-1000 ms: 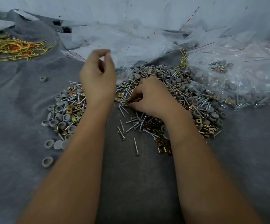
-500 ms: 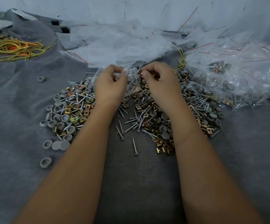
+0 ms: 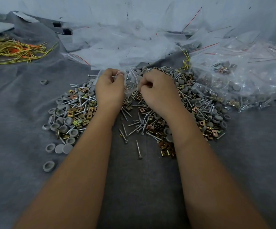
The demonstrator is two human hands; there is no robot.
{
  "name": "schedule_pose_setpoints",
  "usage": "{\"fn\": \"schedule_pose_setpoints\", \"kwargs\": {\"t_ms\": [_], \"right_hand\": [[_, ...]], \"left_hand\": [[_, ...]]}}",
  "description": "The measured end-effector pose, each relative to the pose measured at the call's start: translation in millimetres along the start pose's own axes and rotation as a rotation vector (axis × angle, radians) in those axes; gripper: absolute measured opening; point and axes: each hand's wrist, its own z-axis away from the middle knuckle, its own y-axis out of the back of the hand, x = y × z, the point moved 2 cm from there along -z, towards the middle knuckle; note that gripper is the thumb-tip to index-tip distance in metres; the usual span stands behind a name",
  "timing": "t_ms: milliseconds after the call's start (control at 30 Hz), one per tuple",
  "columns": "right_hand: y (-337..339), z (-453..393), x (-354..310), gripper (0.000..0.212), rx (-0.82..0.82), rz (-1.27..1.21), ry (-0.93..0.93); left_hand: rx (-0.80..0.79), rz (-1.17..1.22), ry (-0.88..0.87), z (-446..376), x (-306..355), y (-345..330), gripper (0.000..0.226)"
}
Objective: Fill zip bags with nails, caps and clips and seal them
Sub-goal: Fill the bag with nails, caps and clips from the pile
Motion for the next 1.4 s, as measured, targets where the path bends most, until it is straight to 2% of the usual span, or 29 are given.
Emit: {"fn": "schedule_pose_setpoints", "kwargs": {"t_ms": [133, 233, 433, 600, 800, 867, 967, 1067, 1200, 1267, 1400], "right_hand": [[-7, 2, -6, 0.017, -0.252, 0.263, 0.120], [-12, 3, -5, 0.016, -0.333, 0.387, 0.154], [-16, 3, -4, 0.025, -0.276, 0.387, 0.164], [-19, 3, -5, 0.018, -0.255, 0.399, 0.199], [-17, 0, 0, 0.023, -0.225, 0.414, 0.192], [-13, -1, 1, 0.020, -0.184, 0.302, 0.152], [-3, 0, 6, 0.016, -0.093, 0.004, 0.015], [5, 0, 10, 0.024, -0.001, -0.198, -0.111], [6, -3, 7, 0.026, 0.080, -0.380, -0.153], [0, -1, 2, 0.023, 0.082, -0.363, -0.109], [-18, 3, -1, 0.019, -0.062, 0.007, 0.040]], "left_hand": [[0.027, 0.041, 0.028, -2, -1, 1, 0.009], [0.031, 0.051, 0.035, -2, -1, 1, 0.009], [0.016, 0.064, 0.045, -2, -2, 1, 0.016], [0.011, 0.060, 0.043, -2, -3, 0, 0.018], [0.010, 0.062, 0.054, -2, -2, 0, 0.019], [0.014, 0.064, 0.054, -1, -2, 0, 0.019], [0.019, 0.079, 0.058, 0, -1, 1, 0.013], [0.011, 0.095, 0.058, 0, 0, 2, 0.011], [-0.013, 0.079, 0.042, 2, 2, 1, 0.012], [-0.032, 0.047, 0.028, 3, 2, 0, 0.012], [-0.058, 0.010, 0.017, 2, 2, 0, 0.009]]}}
